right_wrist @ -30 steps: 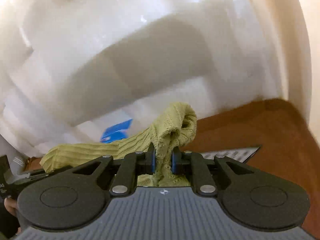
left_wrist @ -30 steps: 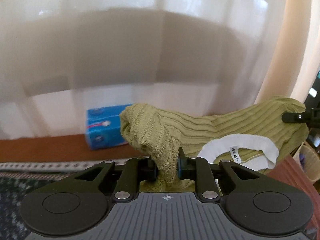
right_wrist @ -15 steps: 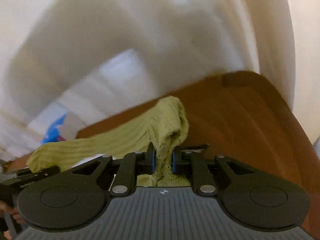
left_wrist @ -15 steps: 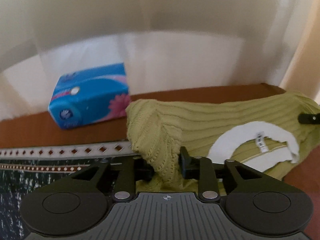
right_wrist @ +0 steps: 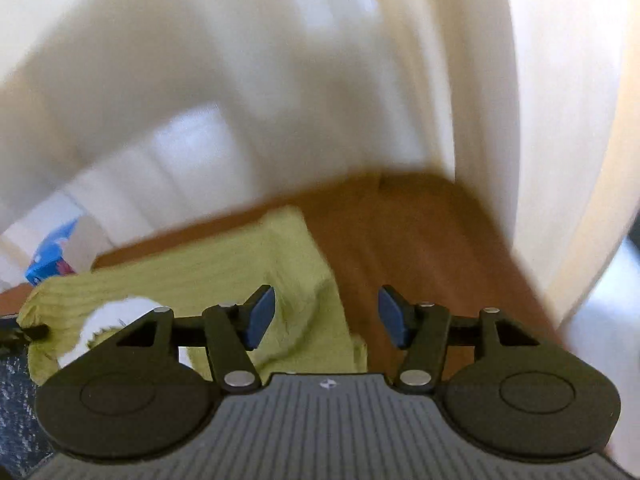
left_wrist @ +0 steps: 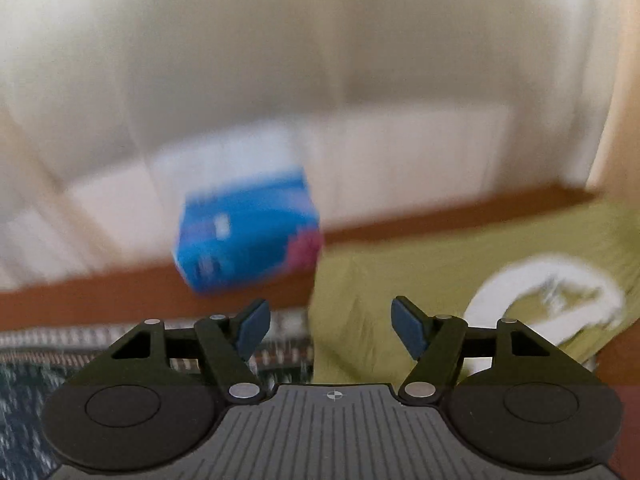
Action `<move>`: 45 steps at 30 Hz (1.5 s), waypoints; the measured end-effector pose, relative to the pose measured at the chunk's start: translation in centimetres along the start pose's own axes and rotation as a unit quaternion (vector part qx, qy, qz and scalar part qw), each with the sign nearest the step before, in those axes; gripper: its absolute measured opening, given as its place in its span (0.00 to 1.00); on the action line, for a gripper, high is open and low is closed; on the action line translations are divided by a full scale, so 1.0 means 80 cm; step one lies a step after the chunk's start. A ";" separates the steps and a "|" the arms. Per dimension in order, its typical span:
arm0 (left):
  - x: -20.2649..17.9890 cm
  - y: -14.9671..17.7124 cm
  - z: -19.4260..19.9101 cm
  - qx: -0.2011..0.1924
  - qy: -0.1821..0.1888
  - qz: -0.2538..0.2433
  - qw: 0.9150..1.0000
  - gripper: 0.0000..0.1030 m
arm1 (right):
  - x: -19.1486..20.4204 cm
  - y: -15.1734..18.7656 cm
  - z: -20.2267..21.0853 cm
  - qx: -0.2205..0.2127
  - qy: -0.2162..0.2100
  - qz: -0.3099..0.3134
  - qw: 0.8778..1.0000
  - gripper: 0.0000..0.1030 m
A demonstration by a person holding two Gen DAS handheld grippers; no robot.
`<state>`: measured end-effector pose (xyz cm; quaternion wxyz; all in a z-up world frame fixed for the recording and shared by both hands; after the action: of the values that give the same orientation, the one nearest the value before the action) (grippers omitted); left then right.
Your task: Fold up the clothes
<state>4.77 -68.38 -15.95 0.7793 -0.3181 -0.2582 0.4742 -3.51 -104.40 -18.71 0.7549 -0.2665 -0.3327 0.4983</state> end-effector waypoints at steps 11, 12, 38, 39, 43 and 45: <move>-0.065 0.015 -0.078 0.054 0.029 -0.059 0.996 0.78 | 0.068 0.018 -0.059 0.034 -0.004 0.158 0.987 0.61; -0.064 0.022 -0.082 0.053 0.028 -0.060 0.996 0.78 | 0.065 0.027 -0.066 0.041 -0.001 0.161 0.986 0.63; -0.055 -0.008 0.034 0.072 -0.029 0.059 0.995 0.85 | 0.088 0.001 0.053 -0.006 -0.059 0.091 0.994 0.77; -0.055 -0.006 0.046 0.075 -0.023 0.072 0.994 0.86 | 0.088 0.001 0.066 -0.004 -0.066 0.077 0.995 0.78; -0.061 0.008 0.085 0.075 -0.008 0.093 0.993 0.97 | 0.086 0.011 0.111 0.002 -0.082 0.038 0.996 0.86; -0.063 0.015 0.095 0.088 0.004 0.095 0.992 1.00 | 0.087 0.015 0.129 0.003 -0.087 0.033 0.996 0.94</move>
<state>-3.38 -70.61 -12.34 0.7569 -0.2737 -0.1809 0.5652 -10.17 -96.77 -11.35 0.7069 -0.2307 -0.3867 0.5455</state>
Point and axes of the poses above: each gripper's, at about its wrist camera, not at the fingertips, and z roughly against the way its jaws point, x to its left, y to its underside, the point moved 3 cm from there along -z, roughly the way its jaws point, and after that the axes turned 1 degree about -z, right-handed, at the moved point
